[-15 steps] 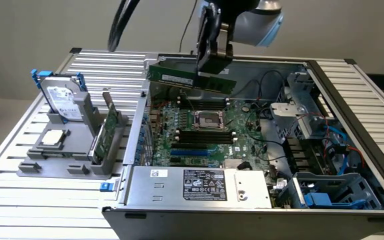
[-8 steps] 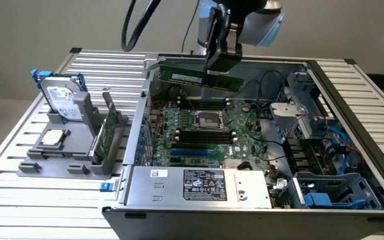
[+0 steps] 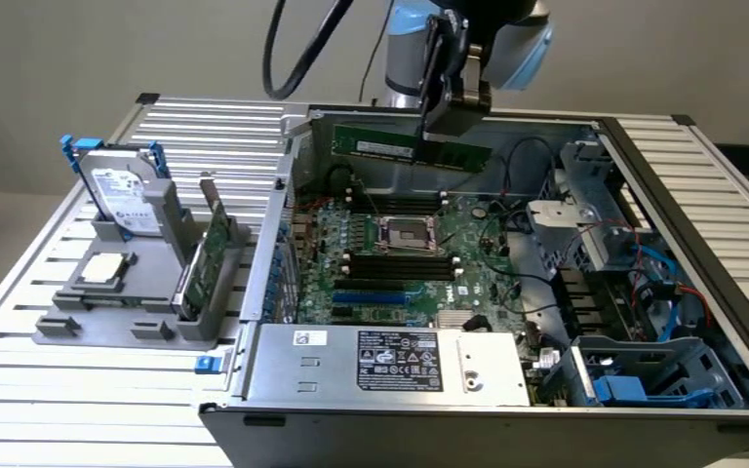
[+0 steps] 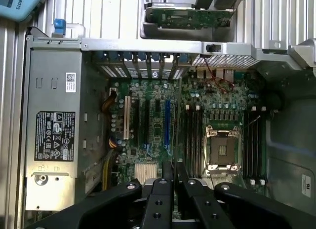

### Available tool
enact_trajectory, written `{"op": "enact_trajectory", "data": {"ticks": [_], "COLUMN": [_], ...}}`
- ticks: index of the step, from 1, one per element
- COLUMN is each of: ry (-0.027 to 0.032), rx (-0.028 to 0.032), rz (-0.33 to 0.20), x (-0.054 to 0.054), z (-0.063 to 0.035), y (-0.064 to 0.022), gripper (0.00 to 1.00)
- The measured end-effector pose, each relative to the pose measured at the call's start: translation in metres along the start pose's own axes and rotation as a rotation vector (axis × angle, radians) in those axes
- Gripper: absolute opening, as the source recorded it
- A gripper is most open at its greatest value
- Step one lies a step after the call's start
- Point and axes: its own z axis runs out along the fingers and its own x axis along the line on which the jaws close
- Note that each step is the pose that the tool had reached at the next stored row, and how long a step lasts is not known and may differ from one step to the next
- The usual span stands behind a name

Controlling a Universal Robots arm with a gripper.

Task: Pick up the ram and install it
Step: 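Pick up the ram and move it above insertion slot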

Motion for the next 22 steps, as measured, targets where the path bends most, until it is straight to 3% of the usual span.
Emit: {"op": "enact_trajectory", "data": {"ticks": [5, 10, 16, 22], "ry": [0.0001, 0.0008, 0.0098, 0.0197], "rx": [0.0112, 0.0262, 0.0507, 0.0657], "rz": [0.0, -0.003, -0.009, -0.019], "x": [-0.013, -0.027, -0.041, -0.056], "z": [0.0037, 0.0081, 0.0142, 0.0229], "y": [-0.0048, -0.006, -0.007, -0.0083], "gripper": [0.14, 0.14, 0.14, 0.14]}}
